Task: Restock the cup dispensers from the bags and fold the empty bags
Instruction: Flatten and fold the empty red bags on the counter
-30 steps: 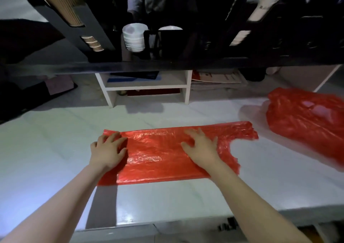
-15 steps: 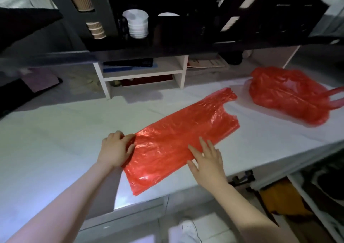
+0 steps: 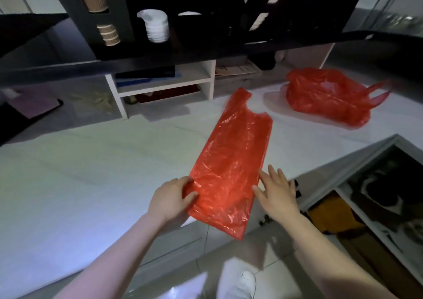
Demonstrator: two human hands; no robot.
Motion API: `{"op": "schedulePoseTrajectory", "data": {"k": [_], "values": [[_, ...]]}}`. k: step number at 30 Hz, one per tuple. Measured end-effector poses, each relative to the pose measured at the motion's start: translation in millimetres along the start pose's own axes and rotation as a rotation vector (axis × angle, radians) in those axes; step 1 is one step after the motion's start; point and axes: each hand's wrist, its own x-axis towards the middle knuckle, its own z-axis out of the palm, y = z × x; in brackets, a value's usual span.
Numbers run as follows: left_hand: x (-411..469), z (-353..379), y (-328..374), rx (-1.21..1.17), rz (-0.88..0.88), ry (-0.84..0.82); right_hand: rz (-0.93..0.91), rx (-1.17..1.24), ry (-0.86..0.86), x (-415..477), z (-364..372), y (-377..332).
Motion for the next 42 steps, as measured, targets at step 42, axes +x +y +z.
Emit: {"op": "schedulePoseTrajectory", "data": {"k": [42], "values": [[77.2, 90.9, 154.9, 0.417, 0.188, -0.072, -0.764, -0.050, -0.001, 86.8, -29.1, 163.4]]}}
